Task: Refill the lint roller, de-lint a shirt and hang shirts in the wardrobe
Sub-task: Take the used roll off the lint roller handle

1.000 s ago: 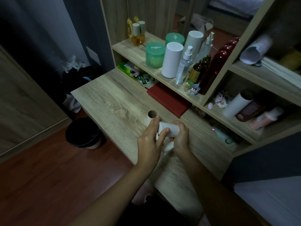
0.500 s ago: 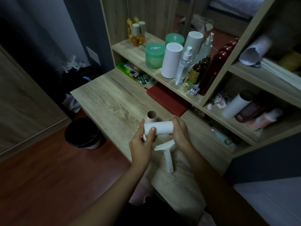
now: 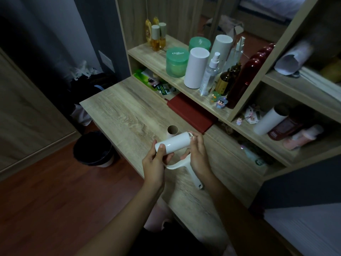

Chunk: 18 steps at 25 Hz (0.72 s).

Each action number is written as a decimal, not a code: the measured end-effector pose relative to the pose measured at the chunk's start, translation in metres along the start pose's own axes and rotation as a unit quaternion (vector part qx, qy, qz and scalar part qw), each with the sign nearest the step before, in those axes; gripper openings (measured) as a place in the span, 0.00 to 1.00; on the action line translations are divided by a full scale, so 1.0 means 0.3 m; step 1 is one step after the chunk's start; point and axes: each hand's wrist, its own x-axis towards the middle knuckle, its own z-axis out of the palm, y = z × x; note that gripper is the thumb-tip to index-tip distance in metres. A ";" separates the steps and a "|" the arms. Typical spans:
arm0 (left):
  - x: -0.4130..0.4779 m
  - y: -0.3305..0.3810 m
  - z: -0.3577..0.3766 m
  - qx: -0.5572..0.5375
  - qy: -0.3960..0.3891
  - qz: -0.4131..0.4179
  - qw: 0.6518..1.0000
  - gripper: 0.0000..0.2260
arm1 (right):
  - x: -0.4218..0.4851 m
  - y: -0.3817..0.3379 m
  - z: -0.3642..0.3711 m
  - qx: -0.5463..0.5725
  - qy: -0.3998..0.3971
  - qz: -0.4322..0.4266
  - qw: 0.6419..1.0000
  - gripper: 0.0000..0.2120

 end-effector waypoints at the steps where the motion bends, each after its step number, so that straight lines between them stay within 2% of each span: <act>1: 0.003 0.002 -0.001 -0.009 0.009 -0.012 1.000 0.15 | 0.004 -0.002 0.001 -0.010 0.004 -0.003 1.000 0.10; 5: 0.011 0.008 0.003 -0.021 0.039 -0.044 0.998 0.17 | 0.023 -0.002 -0.001 -0.038 0.000 -0.009 0.999 0.10; 12: 0.031 -0.001 -0.015 -0.018 0.053 -0.053 0.997 0.13 | 0.022 0.008 -0.009 -0.082 -0.014 -0.010 0.996 0.11; 18: 0.027 -0.019 -0.023 -0.118 0.077 -0.144 0.980 0.14 | 0.010 -0.005 -0.016 -0.101 -0.042 -0.014 0.994 0.10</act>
